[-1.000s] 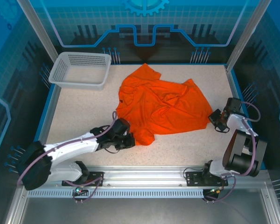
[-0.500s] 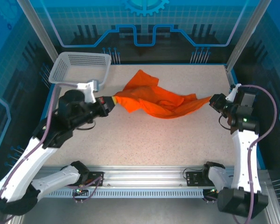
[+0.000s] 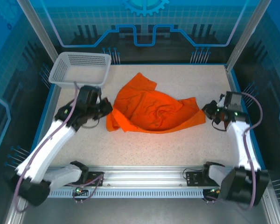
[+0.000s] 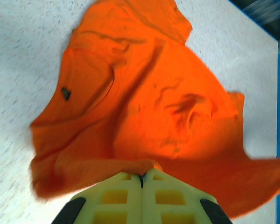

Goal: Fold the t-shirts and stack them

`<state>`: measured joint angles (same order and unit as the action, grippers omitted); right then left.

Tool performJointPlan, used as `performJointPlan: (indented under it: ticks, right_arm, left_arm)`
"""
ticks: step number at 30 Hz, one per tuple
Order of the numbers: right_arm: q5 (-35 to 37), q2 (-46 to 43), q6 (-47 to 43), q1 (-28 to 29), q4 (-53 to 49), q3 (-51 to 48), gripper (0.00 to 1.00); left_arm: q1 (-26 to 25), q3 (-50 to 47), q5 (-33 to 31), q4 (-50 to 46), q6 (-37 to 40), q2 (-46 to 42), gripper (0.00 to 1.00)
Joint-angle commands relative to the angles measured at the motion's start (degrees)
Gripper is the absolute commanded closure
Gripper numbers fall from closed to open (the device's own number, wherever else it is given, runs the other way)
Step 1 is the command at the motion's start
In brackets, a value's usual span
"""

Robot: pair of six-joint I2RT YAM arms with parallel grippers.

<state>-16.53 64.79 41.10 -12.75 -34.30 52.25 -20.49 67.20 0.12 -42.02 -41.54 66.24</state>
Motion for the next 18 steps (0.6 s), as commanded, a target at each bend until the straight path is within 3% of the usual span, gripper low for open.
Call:
performJointPlan:
  ticks: [1, 3, 5, 8, 9, 10, 11, 13, 15, 18]
  right_arm:
    - [1.6, 9.9, 6.5, 1.0, 8.0, 9.9, 1.0]
    - [0.3, 18.5, 8.6, 1.4, 8.1, 19.4, 1.0]
    - [0.0, 26.5, 10.1, 2.1, 5.1, 31.6, 1.0]
    - [1.6, 33.1, 12.6, 4.0, 2.5, 49.4, 1.0]
    - [3.6, 33.9, 12.0, 4.9, 1.8, 54.7, 1.0]
    - [5.7, 34.4, 11.0, 5.7, 0.5, 60.1, 1.0]
    - [6.7, 34.6, 10.4, 6.2, -0.7, 63.7, 1.0]
    - [6.6, 32.8, 8.3, 6.7, -0.3, 68.0, 1.0]
    - [6.0, 28.5, 6.1, 7.0, 1.0, 66.7, 1.0]
    - [6.3, 17.9, 1.3, 7.1, 6.4, 57.5, 1.0]
  left_arm:
    - [4.4, 11.5, 8.5, 9.5, 0.0, 13.7, 1.0]
    - [5.4, 27.4, 9.2, 5.6, 1.4, 26.0, 1.0]
    - [5.5, 51.6, 11.6, -0.4, 3.0, 40.2, 1.0]
    - [5.5, 100.9, 15.4, -9.5, 2.0, 63.5, 1.0]
    - [6.0, 112.0, 15.9, -7.7, 0.3, 69.3, 1.0]
    - [7.0, 109.5, 18.6, 1.2, -2.6, 67.7, 1.0]
    - [7.7, 99.8, 20.2, 9.8, -4.4, 62.3, 1.0]
    - [7.3, 81.7, 19.0, 21.1, 0.7, 49.4, 1.0]
    - [6.2, 77.1, 20.4, 20.7, 7.0, 42.8, 1.0]
    - [5.0, 68.7, 27.5, 20.9, 12.6, 33.3, 1.0]
